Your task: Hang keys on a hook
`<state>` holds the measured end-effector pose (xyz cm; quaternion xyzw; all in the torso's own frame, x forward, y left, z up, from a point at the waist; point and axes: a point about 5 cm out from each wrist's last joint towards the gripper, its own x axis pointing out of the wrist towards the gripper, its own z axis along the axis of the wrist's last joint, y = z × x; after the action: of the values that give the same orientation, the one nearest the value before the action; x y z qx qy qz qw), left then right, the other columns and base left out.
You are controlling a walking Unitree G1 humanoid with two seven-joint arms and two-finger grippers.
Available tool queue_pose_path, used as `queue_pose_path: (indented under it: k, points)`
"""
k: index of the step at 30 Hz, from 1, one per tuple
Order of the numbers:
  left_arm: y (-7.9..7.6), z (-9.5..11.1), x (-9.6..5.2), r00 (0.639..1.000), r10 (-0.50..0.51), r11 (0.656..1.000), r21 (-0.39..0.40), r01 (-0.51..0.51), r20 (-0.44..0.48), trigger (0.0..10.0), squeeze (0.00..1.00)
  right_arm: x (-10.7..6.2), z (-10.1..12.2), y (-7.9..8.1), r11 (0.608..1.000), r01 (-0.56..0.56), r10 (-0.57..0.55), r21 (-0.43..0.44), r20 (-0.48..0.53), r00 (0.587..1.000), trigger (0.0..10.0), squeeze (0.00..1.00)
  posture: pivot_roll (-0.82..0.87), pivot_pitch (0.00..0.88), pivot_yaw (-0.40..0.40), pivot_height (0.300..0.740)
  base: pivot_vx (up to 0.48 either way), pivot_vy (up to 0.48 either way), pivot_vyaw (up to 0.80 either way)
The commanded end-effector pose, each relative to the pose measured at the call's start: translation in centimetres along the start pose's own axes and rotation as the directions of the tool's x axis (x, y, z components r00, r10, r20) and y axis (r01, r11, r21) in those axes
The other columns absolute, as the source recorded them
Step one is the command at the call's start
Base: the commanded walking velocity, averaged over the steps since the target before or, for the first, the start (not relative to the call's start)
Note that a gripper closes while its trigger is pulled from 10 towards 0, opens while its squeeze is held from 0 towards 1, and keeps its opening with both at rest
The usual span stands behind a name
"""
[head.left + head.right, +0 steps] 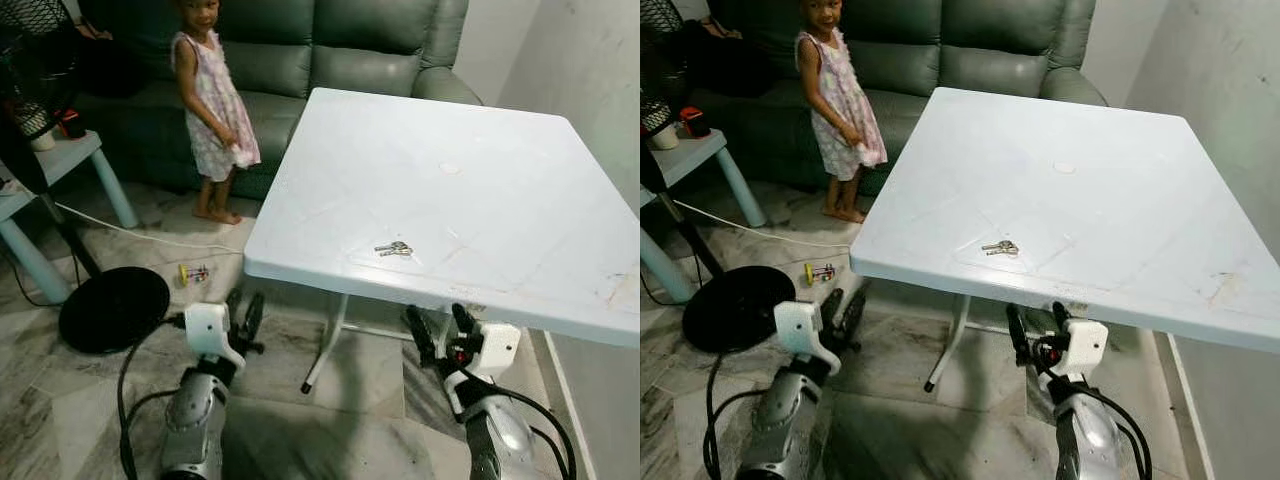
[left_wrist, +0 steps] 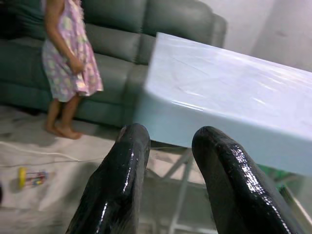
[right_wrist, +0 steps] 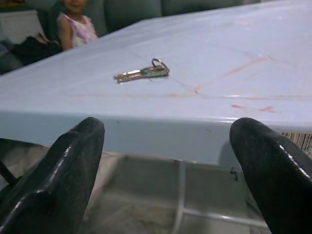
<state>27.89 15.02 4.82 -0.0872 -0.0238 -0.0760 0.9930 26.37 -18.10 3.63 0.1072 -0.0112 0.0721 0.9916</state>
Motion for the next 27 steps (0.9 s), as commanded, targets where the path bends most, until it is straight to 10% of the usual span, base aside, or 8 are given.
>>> queue_pose_path:
  k: [1, 2, 15, 27]
  points:
    - [0.2, 0.3, -0.1, 1.0, 0.019, 1.0, -0.011, -0.019, -0.003, 10.0, 0.0, 0.5, 0.7, 0.3, 1.0, -0.009, 0.009, -0.013, 0.011, 1.0, 10.0, 0.69, 0.09, 0.0, -0.063, 0.74, 0.0, 0.0, 0.0]
    - [0.4, 0.4, -0.1, 0.999, 0.033, 0.999, -0.007, -0.033, -0.008, 10.0, 0.0, 0.8, 0.8, 0.5, 1.0, -0.009, 0.009, -0.016, -0.005, 1.0, 10.0, 0.0, 0.09, 0.0, -0.065, 0.74, 0.0, 0.0, 0.0]
    - [2.0, 2.6, -0.3, 0.991, 0.135, 0.991, 0.017, -0.135, 0.025, 10.0, 0.0, 1.4, 2.9, 0.3, 0.997, 0.019, -0.016, -0.069, 0.04, 0.999, 10.0, 0.0, 0.1, 0.0, -0.065, 0.74, 0.0, 0.0, 0.0]
    - [2.2, 2.7, -2.8, 0.991, 0.132, 0.991, -0.01, -0.132, 0.002, 10.0, 0.0, -1.9, 3.4, -1.4, 0.986, 0.065, -0.056, -0.151, 0.06, 0.997, 10.0, 0.0, 0.1, 0.0, -0.063, 0.74, 0.0, 0.0, 0.0]
